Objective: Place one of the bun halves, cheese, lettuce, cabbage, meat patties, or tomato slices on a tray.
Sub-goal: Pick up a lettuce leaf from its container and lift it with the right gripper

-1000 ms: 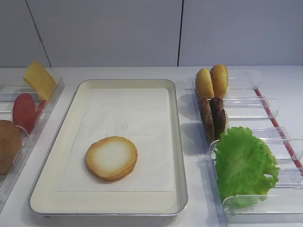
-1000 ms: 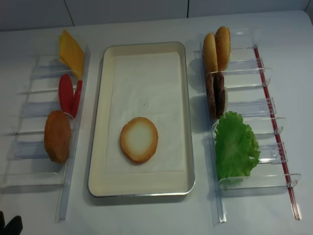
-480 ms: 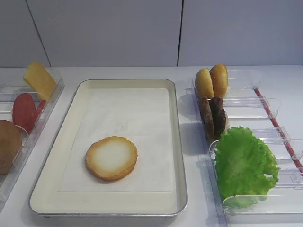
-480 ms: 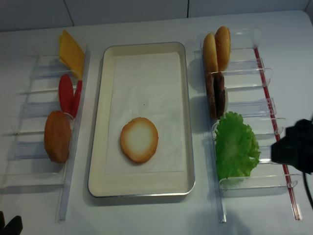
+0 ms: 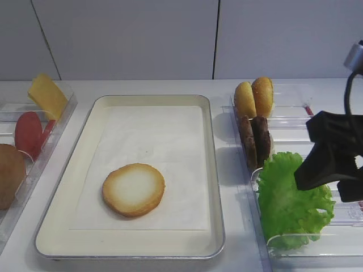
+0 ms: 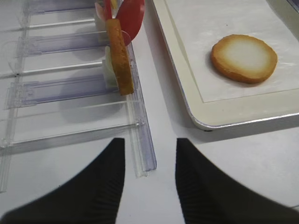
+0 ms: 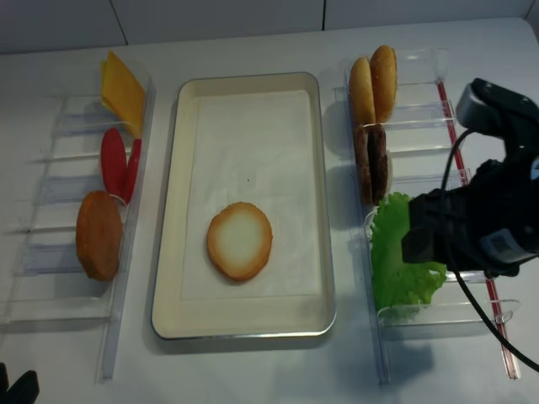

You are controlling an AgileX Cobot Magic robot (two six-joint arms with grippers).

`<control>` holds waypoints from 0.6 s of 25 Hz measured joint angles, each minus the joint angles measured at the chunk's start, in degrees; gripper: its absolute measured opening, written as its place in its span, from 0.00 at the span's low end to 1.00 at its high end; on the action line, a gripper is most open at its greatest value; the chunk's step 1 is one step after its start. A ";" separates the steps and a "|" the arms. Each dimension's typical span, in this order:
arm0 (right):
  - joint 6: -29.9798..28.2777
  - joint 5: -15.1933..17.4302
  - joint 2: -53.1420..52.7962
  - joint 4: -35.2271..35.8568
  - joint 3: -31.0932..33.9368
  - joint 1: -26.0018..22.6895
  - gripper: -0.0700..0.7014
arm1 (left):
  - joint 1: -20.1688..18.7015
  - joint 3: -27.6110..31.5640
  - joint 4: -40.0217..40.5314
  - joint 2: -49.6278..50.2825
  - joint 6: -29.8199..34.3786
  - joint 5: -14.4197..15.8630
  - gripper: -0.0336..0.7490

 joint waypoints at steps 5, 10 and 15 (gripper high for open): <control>0.00 -4.01 4.50 -0.23 0.00 3.12 0.68 | 0.00 0.00 0.00 0.00 0.00 0.00 0.36; 0.00 -5.89 7.68 -0.49 0.00 3.39 0.66 | 0.00 0.00 0.00 0.00 0.00 0.00 0.36; -0.24 -7.46 8.03 -0.72 0.00 3.48 0.39 | 0.00 0.00 0.00 0.00 0.00 0.00 0.36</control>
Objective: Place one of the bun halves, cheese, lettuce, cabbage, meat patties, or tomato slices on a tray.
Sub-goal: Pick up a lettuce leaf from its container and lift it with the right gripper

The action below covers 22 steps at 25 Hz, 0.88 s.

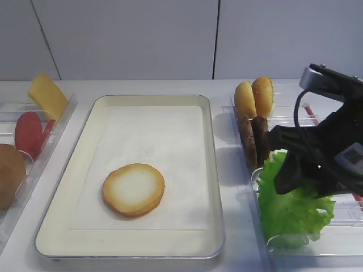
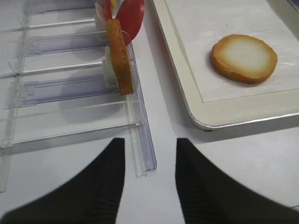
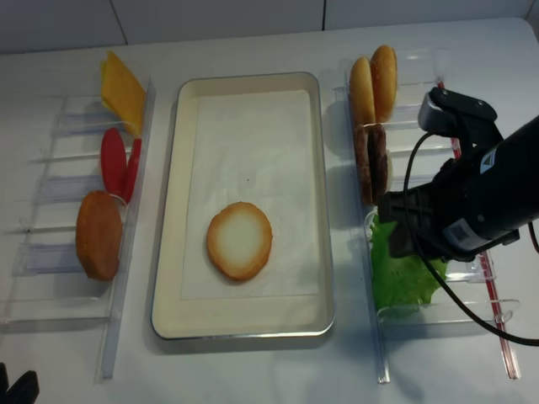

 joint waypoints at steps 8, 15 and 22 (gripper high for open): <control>-3.79 3.16 -0.34 0.13 -5.19 0.14 0.17 | 0.00 0.00 0.00 0.00 0.00 0.00 0.36; -3.45 4.62 1.01 2.43 -16.32 10.10 0.17 | 0.00 0.00 0.00 0.00 0.00 0.00 0.36; -3.14 2.49 13.96 5.11 -27.35 20.84 0.17 | 0.00 0.00 0.00 0.00 0.00 0.00 0.36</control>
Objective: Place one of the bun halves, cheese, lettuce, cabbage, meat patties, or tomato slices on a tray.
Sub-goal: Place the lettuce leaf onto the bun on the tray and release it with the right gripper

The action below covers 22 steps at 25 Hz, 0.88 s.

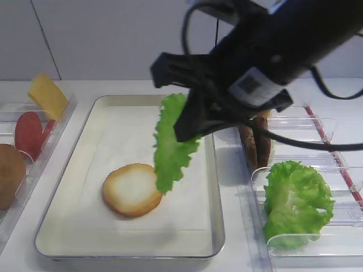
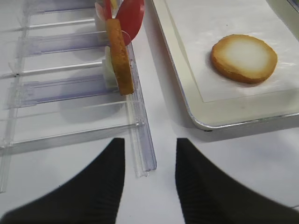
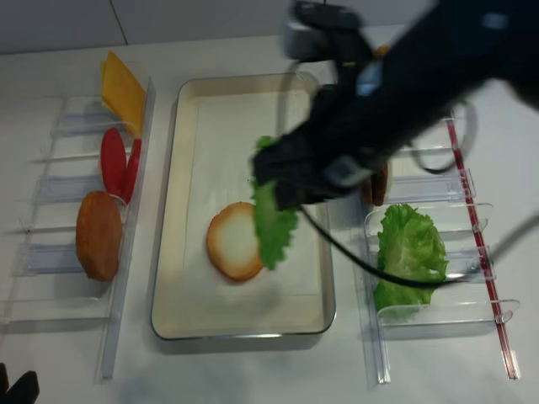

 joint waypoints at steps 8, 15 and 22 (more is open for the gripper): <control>-6.17 -0.36 15.54 7.98 -11.79 3.31 0.17 | 0.00 0.00 0.00 0.00 0.00 0.00 0.36; -7.55 -1.91 23.56 8.77 -13.94 3.43 0.17 | 0.00 0.00 0.00 0.00 0.00 0.00 0.36; -3.65 -1.91 25.86 -1.99 -13.94 3.43 0.17 | 0.00 0.00 0.00 0.00 0.00 0.00 0.36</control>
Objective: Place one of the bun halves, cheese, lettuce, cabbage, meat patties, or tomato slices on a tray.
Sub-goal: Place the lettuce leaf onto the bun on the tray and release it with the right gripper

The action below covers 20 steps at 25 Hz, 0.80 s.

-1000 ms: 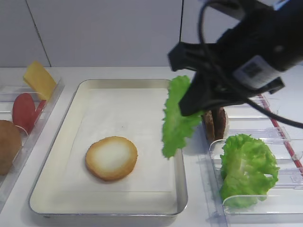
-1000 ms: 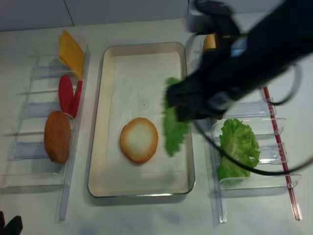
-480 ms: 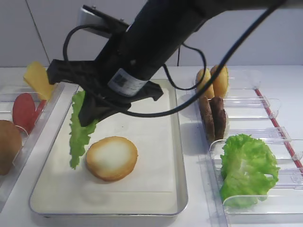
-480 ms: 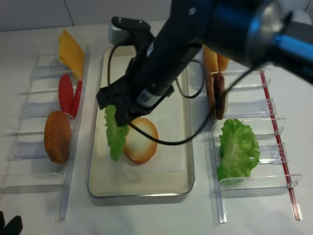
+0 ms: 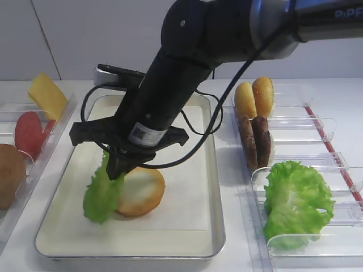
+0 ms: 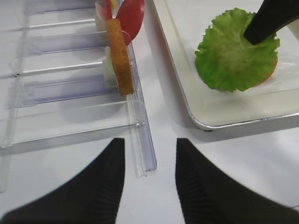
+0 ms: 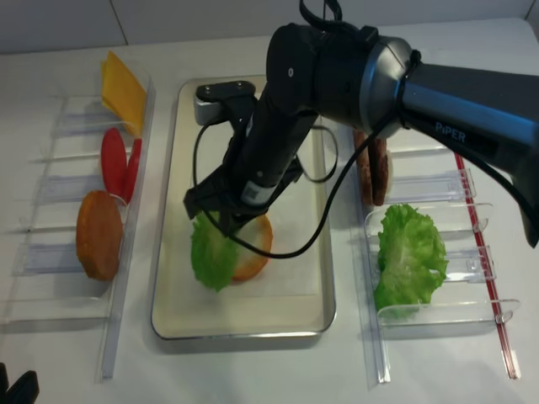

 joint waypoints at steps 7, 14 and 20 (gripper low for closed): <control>3.34 1.07 0.77 -7.84 -0.09 0.00 0.17 | 0.00 0.00 0.00 0.00 0.00 0.00 0.36; 3.78 1.92 0.81 -9.00 -0.09 0.00 0.17 | 0.00 0.00 0.00 0.00 0.00 0.00 0.36; 3.88 2.00 1.08 -9.23 -0.09 0.00 0.29 | 0.00 0.00 0.00 0.00 0.00 0.00 0.36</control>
